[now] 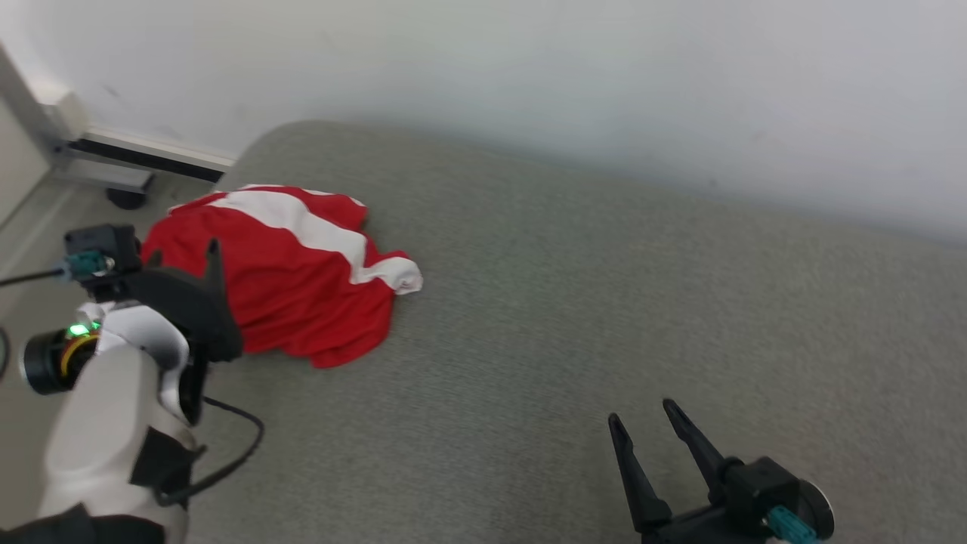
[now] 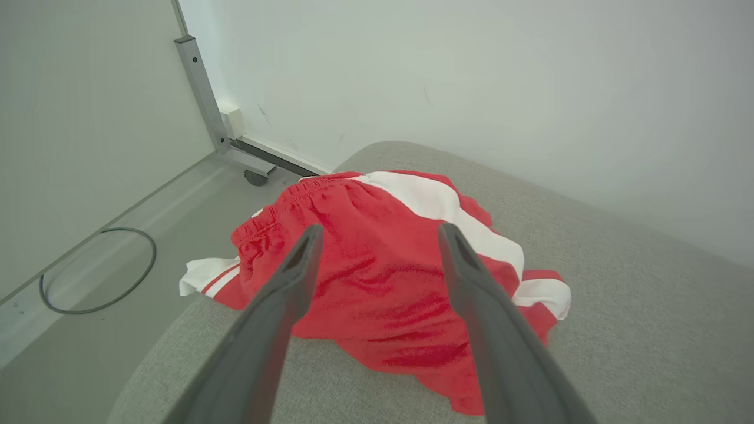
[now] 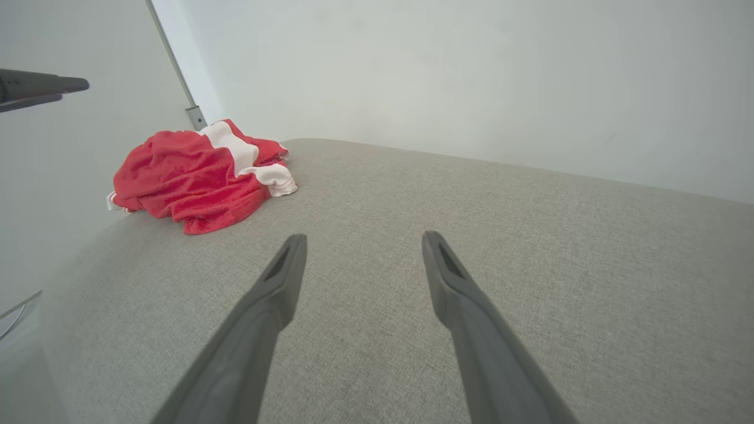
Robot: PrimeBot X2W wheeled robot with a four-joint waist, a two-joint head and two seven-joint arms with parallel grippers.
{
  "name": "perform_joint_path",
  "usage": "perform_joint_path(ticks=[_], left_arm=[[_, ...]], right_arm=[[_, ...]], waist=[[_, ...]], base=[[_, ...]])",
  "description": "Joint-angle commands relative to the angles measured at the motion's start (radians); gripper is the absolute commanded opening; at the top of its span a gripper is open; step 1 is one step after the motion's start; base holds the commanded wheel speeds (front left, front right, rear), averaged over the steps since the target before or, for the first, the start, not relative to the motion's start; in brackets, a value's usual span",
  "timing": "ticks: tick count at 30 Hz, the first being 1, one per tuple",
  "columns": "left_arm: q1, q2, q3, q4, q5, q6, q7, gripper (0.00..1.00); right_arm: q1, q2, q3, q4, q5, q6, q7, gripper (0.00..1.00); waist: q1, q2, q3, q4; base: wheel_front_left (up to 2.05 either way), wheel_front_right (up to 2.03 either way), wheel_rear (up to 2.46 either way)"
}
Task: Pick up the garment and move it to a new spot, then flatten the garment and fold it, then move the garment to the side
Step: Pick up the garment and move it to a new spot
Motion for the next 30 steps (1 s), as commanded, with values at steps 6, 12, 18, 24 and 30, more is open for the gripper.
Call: perform_joint_path(ticks=[6, 12, 18, 24, 30], left_arm=[[-0.085, 0.062, 0.004, 0.096, 0.002, 0.024, 0.051, 1.00], [-0.106, 0.101, -0.015, 0.169, 0.038, 0.100, 0.075, 1.00], [-0.102, 0.133, -0.053, 0.214, 0.084, 0.170, 0.069, 0.00], [-0.092, 0.157, -0.066, 0.227, 0.088, 0.158, 0.040, 0.00], [-0.123, 0.201, -0.084, 0.219, 0.086, 0.099, 0.053, 0.00]], right_arm=[[-0.011, -0.002, 0.014, -0.117, -0.015, 0.003, 0.029, 1.00], [0.006, -0.001, 0.001, -0.157, -0.012, 0.003, 0.039, 1.00], [0.006, -0.001, 0.012, -0.141, 0.015, 0.003, 0.030, 1.00], [0.007, -0.002, 0.026, -0.108, 0.044, 0.003, 0.017, 1.00], [0.008, -0.002, 0.048, -0.047, 0.097, 0.003, -0.018, 1.00]], waist=[[-0.0001, -0.0001, 0.275, -0.310], [-0.0001, -0.0001, 0.295, -0.343], [-0.0001, -0.0001, 0.261, -0.336], [-0.0001, -0.0001, 0.196, -0.314], [-0.0001, -0.0001, 0.080, -0.281]], base=[[0.00, 0.00, 0.00], [0.00, 0.00, 0.00], [0.00, 0.00, 0.00], [0.00, 0.00, 0.00], [0.00, 0.00, 0.00]])
